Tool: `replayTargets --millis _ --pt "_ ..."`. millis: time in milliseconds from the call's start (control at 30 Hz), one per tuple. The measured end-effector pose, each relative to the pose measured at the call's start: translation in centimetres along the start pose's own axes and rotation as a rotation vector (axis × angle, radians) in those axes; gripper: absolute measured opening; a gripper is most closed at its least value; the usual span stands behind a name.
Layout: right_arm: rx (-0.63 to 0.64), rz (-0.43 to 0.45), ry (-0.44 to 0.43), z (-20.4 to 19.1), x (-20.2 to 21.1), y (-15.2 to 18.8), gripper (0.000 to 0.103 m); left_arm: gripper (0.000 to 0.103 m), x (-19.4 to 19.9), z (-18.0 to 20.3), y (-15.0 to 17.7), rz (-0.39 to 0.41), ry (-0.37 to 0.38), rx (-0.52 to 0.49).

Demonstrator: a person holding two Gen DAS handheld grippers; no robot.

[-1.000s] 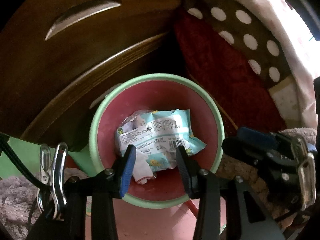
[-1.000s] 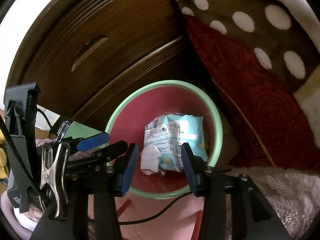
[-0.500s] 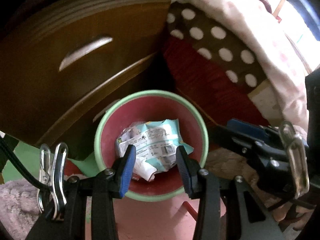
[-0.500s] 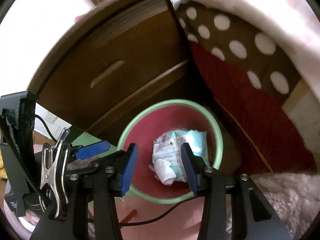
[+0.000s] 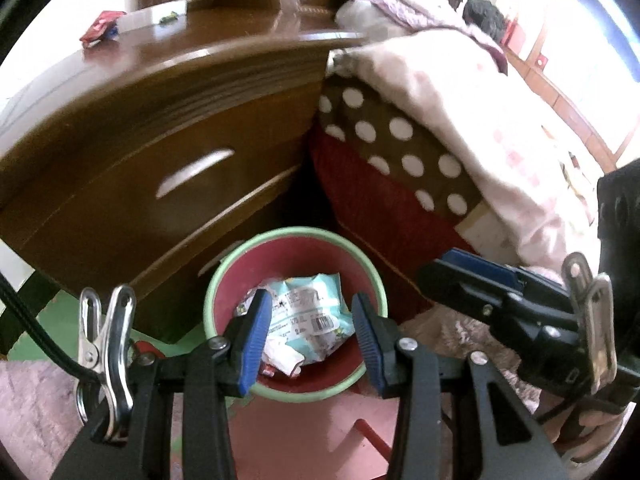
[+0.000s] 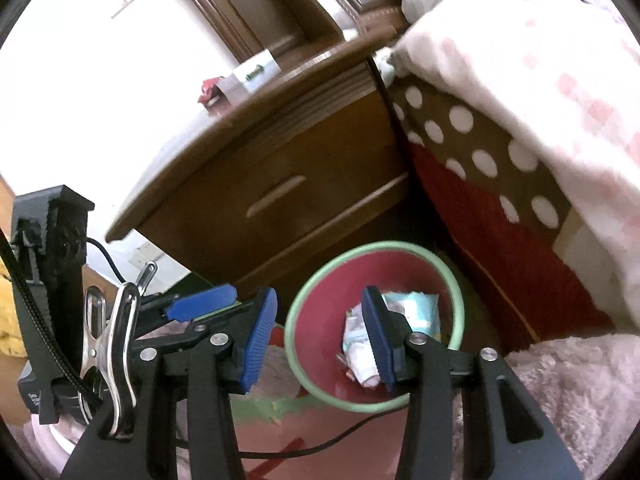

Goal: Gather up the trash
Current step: 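Raise both open tools from the bucket back toward the nightstand, then reach the left tool to the pink paper and close on it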

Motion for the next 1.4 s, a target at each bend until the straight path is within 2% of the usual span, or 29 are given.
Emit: replayTargets --millis 300,533,700,1067,1233,1400 --pt "0.097 0.097 -0.004 -2.2 3.8 -2.4 0.045 0.048 4.6 -0.6 -2.2 0.118 -0.041 0.041" --pt "0.141 0.168 -0.021 -3.9 6.0 -5.9 0.045 0.048 6.9 -2.6 -4.7 0.119 -0.085 0.086" --pt "0.136 0.171 -0.087 -5.2 5.9 -8.7 0.045 0.048 8.5 -4.7 -7.4 0.145 -0.094 0.135" --pt "0.237 0.199 -0.117 -9.7 3.5 -14.8 0.045 0.048 11.7 -10.0 -14.7 0.224 -0.176 0.178" --pt "0.277 0.213 -0.125 -11.8 2.6 -17.1 0.045 0.048 13.5 -12.9 -18.9 0.284 -0.245 0.187" --pt "0.308 0.234 -0.137 -13.8 2.0 -19.2 0.046 0.048 13.9 -15.1 -22.0 0.304 -0.274 0.196"
Point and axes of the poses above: each gripper's, at about its wrist camera, not at the fingertips, and x roughly against the way its jaws point, z to its right, y to its underside, the point moved 8 cm from there along -x, roughly the way its jaws point, and after that the axes turned 13 degrees about y, right-handed, at the moved point
